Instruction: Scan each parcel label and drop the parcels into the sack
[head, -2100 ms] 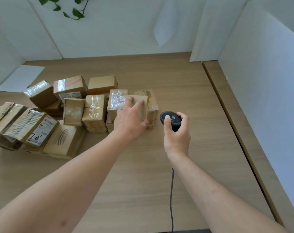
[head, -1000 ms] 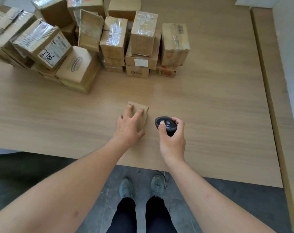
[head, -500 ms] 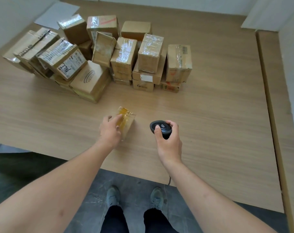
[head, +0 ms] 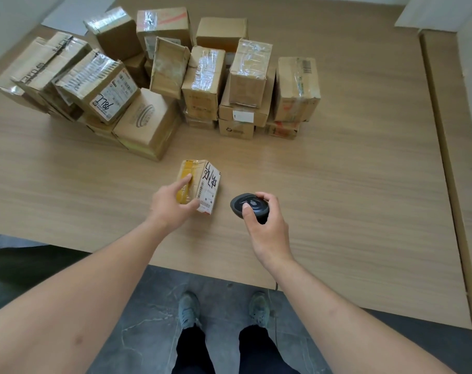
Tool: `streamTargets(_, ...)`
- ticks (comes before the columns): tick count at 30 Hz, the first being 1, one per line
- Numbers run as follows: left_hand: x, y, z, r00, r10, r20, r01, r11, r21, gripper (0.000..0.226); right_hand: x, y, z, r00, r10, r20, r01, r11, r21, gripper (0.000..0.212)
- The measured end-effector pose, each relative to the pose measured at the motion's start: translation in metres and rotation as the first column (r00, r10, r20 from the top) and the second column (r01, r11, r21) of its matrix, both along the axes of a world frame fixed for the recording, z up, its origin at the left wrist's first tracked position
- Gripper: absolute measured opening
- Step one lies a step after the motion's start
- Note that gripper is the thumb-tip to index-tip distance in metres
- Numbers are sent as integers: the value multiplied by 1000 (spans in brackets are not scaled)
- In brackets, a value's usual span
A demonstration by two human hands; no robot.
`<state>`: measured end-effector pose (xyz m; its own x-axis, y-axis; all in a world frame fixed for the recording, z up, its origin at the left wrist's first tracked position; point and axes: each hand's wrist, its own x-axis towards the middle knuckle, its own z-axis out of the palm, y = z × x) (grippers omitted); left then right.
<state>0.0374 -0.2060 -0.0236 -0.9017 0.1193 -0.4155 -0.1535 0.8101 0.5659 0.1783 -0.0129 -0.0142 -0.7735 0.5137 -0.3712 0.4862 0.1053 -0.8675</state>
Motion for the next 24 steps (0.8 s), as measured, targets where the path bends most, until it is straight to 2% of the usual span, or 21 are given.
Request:
streamTargets(4,-5,-12,-3,1000,3,17,-4,997,74,66,-6,-5,-1,1000,4,-10,-4,1000,-4,27)
streamTargets(9,0,-15,-12,998,29,53,-37,988,150,86,-13,-10,-1,1000,6,-18,-6,1000,-4,25)
streamTargets(15,-6,-21,-19,997,36,67,-50,972,227,93,-27,-18,5,997,48,-63,-51,998,-46,35)
streamTargets(21,-16,-32,-22,995,-20,96,-12,949,316,90,-37,-18,23,970,185,-154,-177,982,65,29)
streamTargets(24,-18,-36,-21,997,-34,66,10,942,334,87,-39,-19,27,964,206,-169,-190,976,108,29)
